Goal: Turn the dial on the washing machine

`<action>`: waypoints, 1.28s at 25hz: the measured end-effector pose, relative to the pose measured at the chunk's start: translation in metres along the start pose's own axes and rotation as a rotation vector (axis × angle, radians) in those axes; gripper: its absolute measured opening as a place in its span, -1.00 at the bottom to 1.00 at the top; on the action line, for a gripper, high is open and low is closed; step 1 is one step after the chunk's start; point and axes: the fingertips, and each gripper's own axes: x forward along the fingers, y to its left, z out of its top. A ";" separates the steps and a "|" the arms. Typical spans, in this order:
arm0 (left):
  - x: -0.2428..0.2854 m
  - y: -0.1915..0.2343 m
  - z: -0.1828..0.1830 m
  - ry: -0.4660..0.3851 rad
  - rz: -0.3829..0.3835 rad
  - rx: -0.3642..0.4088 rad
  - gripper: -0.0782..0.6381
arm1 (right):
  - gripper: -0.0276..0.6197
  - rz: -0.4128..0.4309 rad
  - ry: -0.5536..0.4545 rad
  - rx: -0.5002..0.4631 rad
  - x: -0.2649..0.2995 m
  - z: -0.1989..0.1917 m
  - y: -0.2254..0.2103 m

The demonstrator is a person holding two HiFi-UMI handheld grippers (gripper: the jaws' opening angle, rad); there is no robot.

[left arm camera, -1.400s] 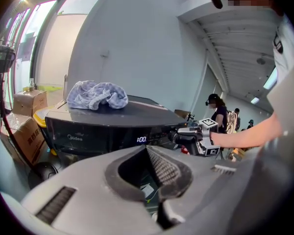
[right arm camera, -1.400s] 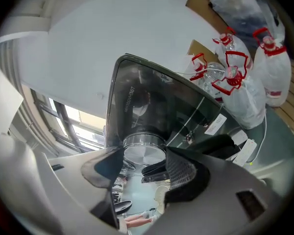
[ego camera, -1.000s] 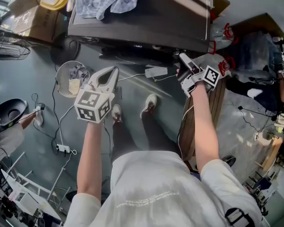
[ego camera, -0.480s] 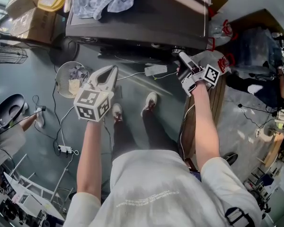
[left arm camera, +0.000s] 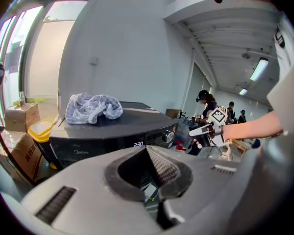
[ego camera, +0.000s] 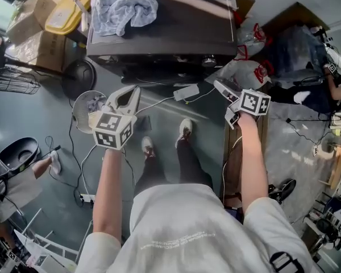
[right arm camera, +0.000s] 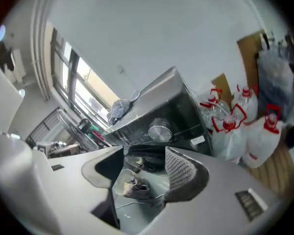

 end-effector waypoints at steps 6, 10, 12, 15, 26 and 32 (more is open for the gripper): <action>-0.034 0.008 0.025 -0.071 -0.031 0.080 -0.75 | -0.81 -0.199 -0.150 -0.291 -0.050 0.029 0.072; -0.060 0.011 0.052 -0.138 -0.034 0.158 -0.75 | -0.86 -0.352 -0.217 -0.506 -0.081 0.041 0.126; -0.074 0.012 0.073 -0.182 -0.035 0.203 -0.75 | -0.87 -0.414 -0.254 -0.592 -0.095 0.052 0.156; -0.095 0.012 0.110 -0.249 -0.038 0.285 -0.75 | -0.87 -0.438 -0.335 -0.681 -0.114 0.072 0.206; -0.200 -0.015 0.178 -0.473 -0.062 0.461 -0.75 | -0.87 -0.407 -0.500 -0.901 -0.163 0.073 0.350; -0.234 -0.028 0.190 -0.535 -0.069 0.488 -0.75 | -0.87 -0.394 -0.525 -0.964 -0.170 0.064 0.392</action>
